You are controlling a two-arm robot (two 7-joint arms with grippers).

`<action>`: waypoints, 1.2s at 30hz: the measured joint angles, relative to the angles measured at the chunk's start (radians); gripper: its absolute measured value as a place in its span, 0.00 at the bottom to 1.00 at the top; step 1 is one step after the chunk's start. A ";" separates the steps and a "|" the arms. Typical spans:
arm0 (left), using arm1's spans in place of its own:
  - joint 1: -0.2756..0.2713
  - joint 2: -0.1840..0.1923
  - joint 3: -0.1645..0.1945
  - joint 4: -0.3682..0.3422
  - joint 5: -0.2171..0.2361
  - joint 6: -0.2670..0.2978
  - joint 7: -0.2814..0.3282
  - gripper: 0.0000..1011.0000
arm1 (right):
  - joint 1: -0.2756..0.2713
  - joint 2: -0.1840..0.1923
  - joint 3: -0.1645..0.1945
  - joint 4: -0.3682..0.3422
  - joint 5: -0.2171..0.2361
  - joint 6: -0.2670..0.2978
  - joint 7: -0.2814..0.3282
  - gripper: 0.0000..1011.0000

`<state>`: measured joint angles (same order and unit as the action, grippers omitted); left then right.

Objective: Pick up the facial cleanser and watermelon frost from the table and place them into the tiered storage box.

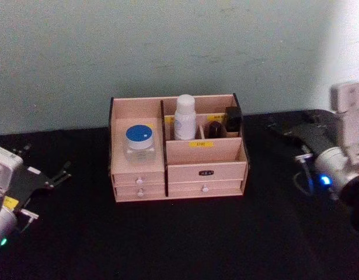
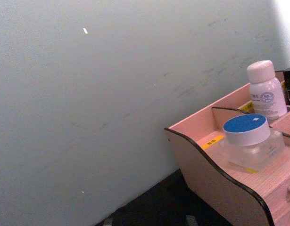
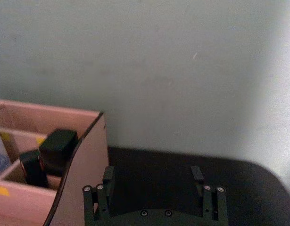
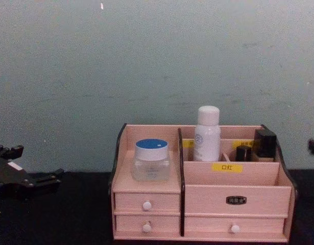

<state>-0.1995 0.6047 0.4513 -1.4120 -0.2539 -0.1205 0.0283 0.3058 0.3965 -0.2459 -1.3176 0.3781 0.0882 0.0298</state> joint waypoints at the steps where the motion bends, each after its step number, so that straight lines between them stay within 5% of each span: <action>1: 0.000 0.000 0.000 0.000 0.000 0.000 0.000 0.99 | 0.008 -0.011 -0.007 0.020 -0.008 -0.007 -0.003 0.99; 10: 0.000 0.000 0.000 0.000 0.000 0.000 0.000 0.99 | 0.049 -0.070 -0.017 0.125 -0.051 -0.030 -0.018 0.99; 36: 0.000 0.000 0.000 0.000 0.000 0.000 0.000 0.99 | 0.049 -0.069 -0.017 0.126 -0.052 -0.029 -0.017 0.99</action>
<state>-0.1995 0.6047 0.4514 -1.4120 -0.2539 -0.1206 0.0283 0.3550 0.3270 -0.2631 -1.1915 0.3258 0.0588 0.0126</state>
